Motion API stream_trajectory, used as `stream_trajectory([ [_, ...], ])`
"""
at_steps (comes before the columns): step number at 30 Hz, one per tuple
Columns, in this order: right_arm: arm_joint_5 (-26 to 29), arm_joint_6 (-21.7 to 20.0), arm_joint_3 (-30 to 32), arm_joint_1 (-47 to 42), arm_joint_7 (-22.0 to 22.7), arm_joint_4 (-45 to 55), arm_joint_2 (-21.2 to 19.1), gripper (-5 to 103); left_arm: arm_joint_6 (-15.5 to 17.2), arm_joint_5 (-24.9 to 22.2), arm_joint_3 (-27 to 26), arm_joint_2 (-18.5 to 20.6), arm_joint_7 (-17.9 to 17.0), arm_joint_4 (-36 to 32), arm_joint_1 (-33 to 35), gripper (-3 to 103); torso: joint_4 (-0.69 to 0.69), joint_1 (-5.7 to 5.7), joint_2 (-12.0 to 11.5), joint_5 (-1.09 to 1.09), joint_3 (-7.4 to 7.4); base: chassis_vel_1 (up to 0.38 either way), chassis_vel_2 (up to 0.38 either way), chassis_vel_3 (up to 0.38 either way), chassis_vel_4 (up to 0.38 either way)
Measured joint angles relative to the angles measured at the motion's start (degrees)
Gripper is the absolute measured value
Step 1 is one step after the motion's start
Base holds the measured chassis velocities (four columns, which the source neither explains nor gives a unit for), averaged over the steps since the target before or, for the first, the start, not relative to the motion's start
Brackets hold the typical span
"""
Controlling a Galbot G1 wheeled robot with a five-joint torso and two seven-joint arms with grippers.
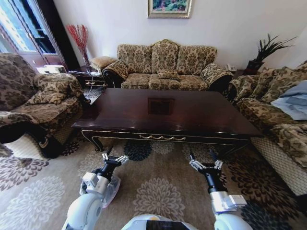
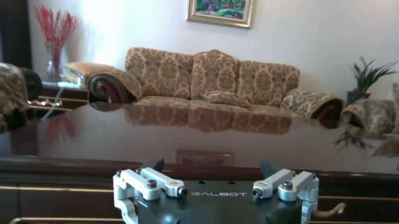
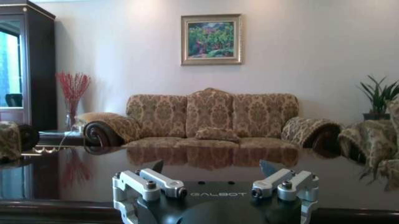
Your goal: Move to the front of the table and place the trash on the table into the trash bin.
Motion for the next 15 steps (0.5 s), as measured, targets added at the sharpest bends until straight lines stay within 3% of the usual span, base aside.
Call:
stream_trajectory([
  [15, -0.7, -0.2, -0.1, 0.0, 0.7, 0.1, 0.2, 100, -0.3, 1.7, -0.4, 0.5, -1.1, 0.5, 0.0, 100, 0.00, 0.00, 0.0, 0.00, 0.00, 0.000, 0.000, 0.000, 0.000],
])
